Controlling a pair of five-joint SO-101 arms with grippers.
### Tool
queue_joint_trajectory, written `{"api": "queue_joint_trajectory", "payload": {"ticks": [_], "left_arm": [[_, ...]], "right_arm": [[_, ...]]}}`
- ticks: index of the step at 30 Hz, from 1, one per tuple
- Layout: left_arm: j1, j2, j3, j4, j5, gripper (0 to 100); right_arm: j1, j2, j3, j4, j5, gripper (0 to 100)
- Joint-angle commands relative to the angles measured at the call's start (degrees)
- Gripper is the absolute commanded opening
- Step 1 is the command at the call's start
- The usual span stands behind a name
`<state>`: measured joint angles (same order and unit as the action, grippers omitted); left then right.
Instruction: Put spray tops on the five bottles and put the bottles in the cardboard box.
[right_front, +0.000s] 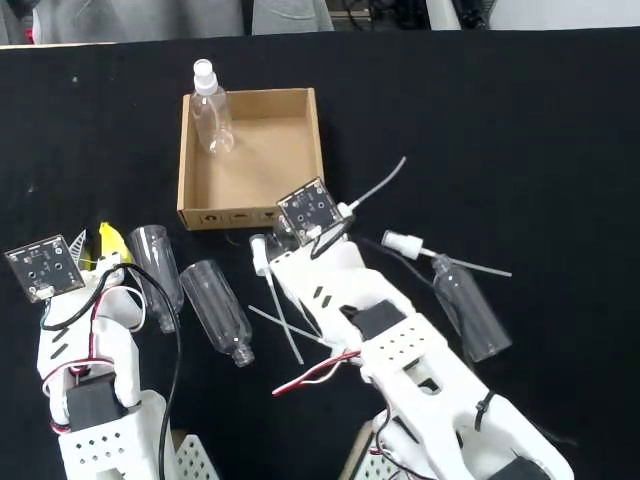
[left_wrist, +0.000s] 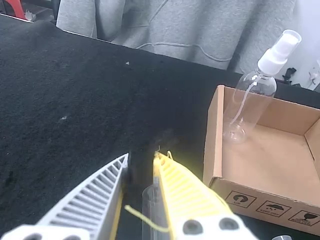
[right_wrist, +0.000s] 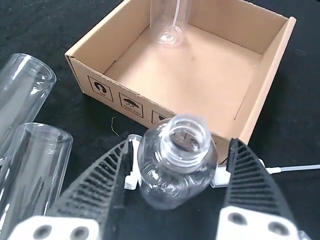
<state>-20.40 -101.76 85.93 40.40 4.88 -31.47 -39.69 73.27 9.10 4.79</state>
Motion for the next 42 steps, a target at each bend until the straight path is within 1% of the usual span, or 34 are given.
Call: {"api": "queue_joint_trajectory", "payload": {"ticks": [1, 5, 7, 10, 12, 18, 25, 36, 39, 42], "left_arm": [[-0.1, -0.7, -0.3, -1.6, -0.2, 8], [-0.1, -0.7, -0.3, -1.6, -0.2, 8], [-0.1, -0.7, -0.3, -1.6, -0.2, 8], [-0.1, -0.7, -0.3, -1.6, -0.2, 8], [-0.1, -0.7, -0.3, -1.6, -0.2, 8], [-0.1, -0.7, -0.3, -1.6, -0.1, 8], [0.5, -0.7, -0.4, -1.6, 0.0, 8], [1.2, -0.7, -0.6, -1.5, 0.0, 8], [3.3, -0.2, -1.5, -0.9, -0.1, 8], [5.0, -0.3, -2.6, 1.5, -0.4, 8]], "right_arm": [[1.5, -2.3, -0.2, -1.6, -0.5, 26.1], [1.5, -2.3, -0.2, -1.6, -0.5, 25.3], [1.6, -2.3, -0.3, -1.6, -0.5, 20.8], [1.6, -2.3, -0.7, -1.6, -0.5, 11.5], [1.6, -2.6, -0.7, -1.6, -0.5, 7.6], [1.7, -2.9, -1.5, -1.1, -0.5, 5.7], [6.5, -2.9, -8.9, 10.6, -0.4, 2.2], [10.2, -2.9, -18.1, 25.6, -0.1, 1.8], [12.0, -2.9, -20.4, 28.9, -0.1, 1.8], [13.4, -2.9, -22.0, 31.5, -0.1, 1.8]]}}
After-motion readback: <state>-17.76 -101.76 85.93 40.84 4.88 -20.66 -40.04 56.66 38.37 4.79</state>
